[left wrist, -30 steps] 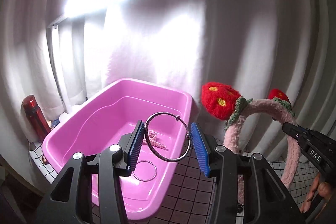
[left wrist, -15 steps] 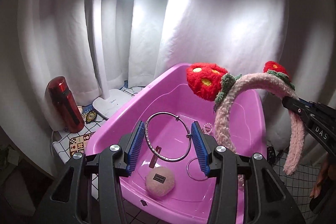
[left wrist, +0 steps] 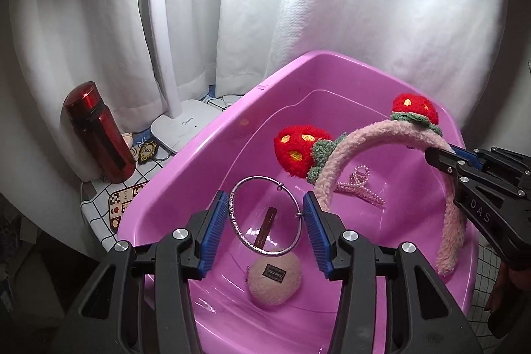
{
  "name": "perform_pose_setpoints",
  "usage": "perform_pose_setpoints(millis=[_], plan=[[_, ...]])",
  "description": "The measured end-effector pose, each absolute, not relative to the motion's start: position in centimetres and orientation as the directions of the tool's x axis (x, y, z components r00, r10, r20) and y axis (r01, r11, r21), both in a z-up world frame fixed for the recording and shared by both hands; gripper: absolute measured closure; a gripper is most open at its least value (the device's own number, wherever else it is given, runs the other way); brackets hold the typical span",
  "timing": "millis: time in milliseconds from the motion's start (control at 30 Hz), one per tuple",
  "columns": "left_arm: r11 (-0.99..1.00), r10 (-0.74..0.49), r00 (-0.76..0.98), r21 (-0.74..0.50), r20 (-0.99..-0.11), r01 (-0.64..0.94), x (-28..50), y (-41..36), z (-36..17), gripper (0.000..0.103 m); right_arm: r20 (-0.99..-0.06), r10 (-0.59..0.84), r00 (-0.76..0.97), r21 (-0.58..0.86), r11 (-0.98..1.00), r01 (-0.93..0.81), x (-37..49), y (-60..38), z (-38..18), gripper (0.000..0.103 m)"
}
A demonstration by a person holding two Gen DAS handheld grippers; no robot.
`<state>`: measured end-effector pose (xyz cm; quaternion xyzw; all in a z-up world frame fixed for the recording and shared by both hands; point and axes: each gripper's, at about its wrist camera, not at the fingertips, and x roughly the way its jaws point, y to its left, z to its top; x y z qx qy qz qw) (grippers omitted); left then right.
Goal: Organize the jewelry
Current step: 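Open both grippers to drop the bangle and headband into the tub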
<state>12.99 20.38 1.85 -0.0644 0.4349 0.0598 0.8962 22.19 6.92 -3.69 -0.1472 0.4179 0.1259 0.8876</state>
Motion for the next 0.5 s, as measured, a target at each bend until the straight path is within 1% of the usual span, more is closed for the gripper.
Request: perform_pose_setpoints(millis=[33, 67, 100, 133, 167, 200, 233, 267, 500], plan=[[0.985, 0.054, 0.614, -0.059, -0.788, -0.161, 13.0, 20.4, 1.8, 0.054, -0.784, 0.101, 0.613, -0.151, 0.926, -0.345, 22.3, 7.0, -3.8, 0.089], [0.985, 0.065, 0.615, -0.046, -0.786, -0.164, 13.0, 20.4, 1.8, 0.042, -0.789, 0.101, 0.606, -0.146, 0.927, -0.344, 22.5, 7.0, -3.9, 0.08], [0.985, 0.075, 0.62, -0.037, -0.781, -0.166, 13.0, 20.5, 1.9, 0.027, -0.789, 0.098, 0.606, -0.147, 0.928, -0.342, 22.5, 7.1, -4.0, 0.074], [0.986, 0.081, 0.631, -0.032, -0.771, -0.166, 12.8, 20.6, 2.1, 0.022, -0.787, 0.092, 0.61, -0.154, 0.928, -0.339, 22.7, 7.2, -4.0, 0.065], [0.986, 0.085, 0.641, -0.03, -0.763, -0.166, 12.6, 20.7, 2.2, 0.02, -0.784, 0.086, 0.615, -0.163, 0.927, -0.338, 22.6, 7.3, -4.0, 0.06], [0.986, 0.086, 0.645, -0.03, -0.759, -0.167, 12.6, 20.8, 2.4, 0.019, -0.779, 0.085, 0.622, -0.168, 0.926, -0.337, 22.5, 7.4, -4.0, 0.058], [0.985, 0.089, 0.642, -0.029, -0.761, -0.171, 12.6, 20.9, 2.4, 0.014, -0.772, 0.082, 0.631, -0.173, 0.928, -0.332, 22.4, 7.4, -3.8, 0.051], [0.983, 0.094, 0.64, -0.03, -0.762, -0.18, 12.6, 21.1, 2.4, 0.012, -0.765, 0.078, 0.639, -0.176, 0.929, -0.324, 22.3, 7.4, -3.6, 0.045], [0.978, 0.077, 0.623, -0.063, -0.778, -0.199, 12.1, 21.8, 2.1, 0.011, -0.744, 0.082, 0.663, -0.158, 0.943, -0.293, 21.7, 6.7, -2.2, 0.045]])
